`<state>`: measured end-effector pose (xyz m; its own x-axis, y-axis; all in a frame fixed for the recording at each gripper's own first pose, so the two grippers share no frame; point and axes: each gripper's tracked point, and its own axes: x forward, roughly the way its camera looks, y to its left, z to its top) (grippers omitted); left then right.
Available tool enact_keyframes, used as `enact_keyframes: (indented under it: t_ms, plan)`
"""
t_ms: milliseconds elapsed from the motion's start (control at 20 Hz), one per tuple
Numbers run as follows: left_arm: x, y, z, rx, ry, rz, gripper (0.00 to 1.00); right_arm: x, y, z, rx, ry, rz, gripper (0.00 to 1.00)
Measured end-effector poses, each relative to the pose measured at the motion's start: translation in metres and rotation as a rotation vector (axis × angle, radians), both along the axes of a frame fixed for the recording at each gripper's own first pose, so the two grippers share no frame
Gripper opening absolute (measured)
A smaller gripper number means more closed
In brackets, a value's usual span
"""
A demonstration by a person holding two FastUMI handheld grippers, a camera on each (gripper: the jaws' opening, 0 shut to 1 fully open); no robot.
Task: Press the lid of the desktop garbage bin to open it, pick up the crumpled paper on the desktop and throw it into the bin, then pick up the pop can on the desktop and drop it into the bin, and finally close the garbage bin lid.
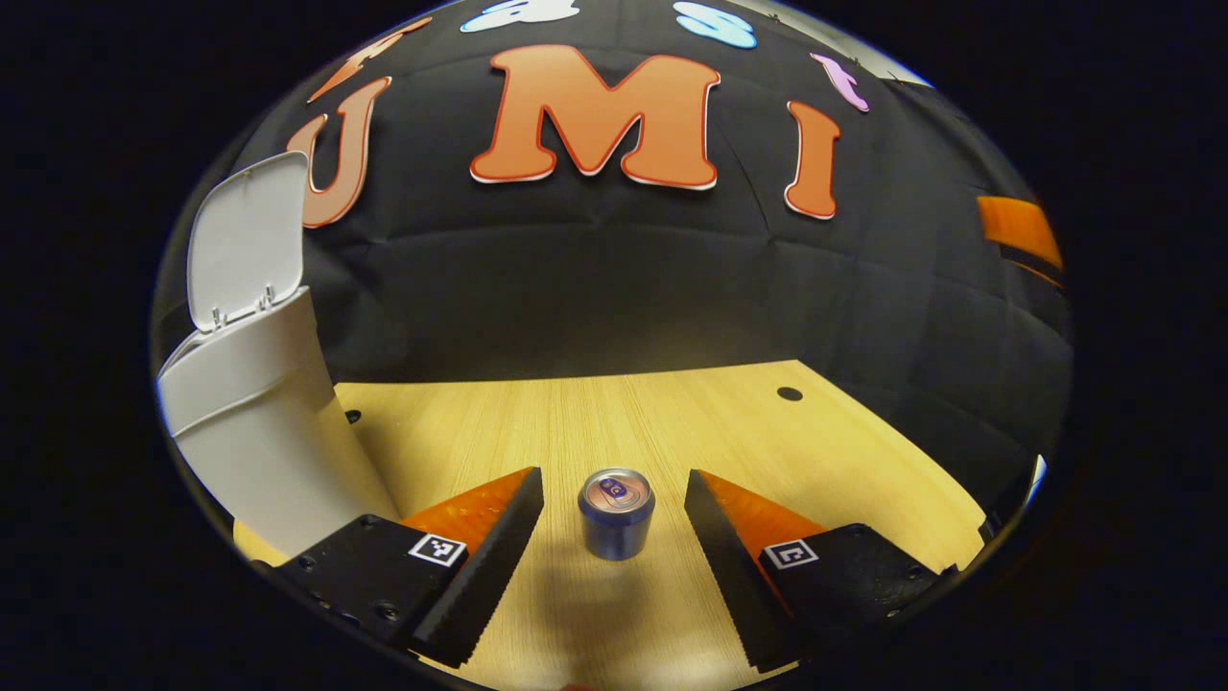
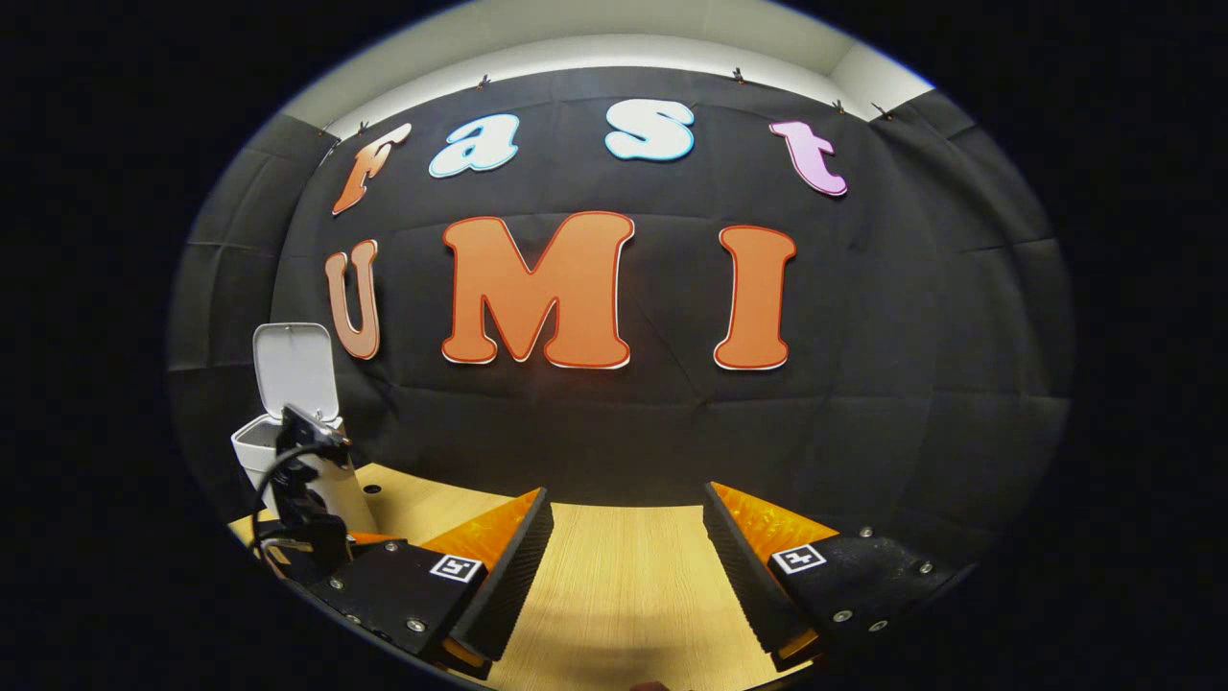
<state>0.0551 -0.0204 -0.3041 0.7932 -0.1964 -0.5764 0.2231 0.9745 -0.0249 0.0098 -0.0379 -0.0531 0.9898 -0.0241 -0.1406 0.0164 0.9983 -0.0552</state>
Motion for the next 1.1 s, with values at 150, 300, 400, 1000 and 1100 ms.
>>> enact_keyframes:
  t_ms: [150, 300, 400, 1000, 1100]
  plan:
    - [0.008, -0.003, -0.034, 0.019, 0.065, -0.001, 0.97, -0.002, -0.008, -0.004, 0.004, 0.015, -0.017, 0.94]
    - [0.014, -0.006, -0.073, 0.036, 0.142, 0.0, 0.97, -0.003, -0.017, -0.008, -0.009, 0.024, -0.041, 0.94]
    - [0.02, -0.006, -0.093, 0.056, 0.172, -0.001, 0.97, -0.005, -0.022, -0.01, -0.01, 0.035, -0.054, 0.93]
    - [0.039, -0.009, -0.123, 0.078, 0.202, -0.019, 0.85, -0.007, -0.034, -0.019, -0.018, 0.073, -0.097, 0.93]
    - [0.043, -0.011, -0.106, 0.068, 0.177, -0.025, 0.84, -0.005, -0.028, -0.019, -0.012, 0.071, -0.09, 0.94]
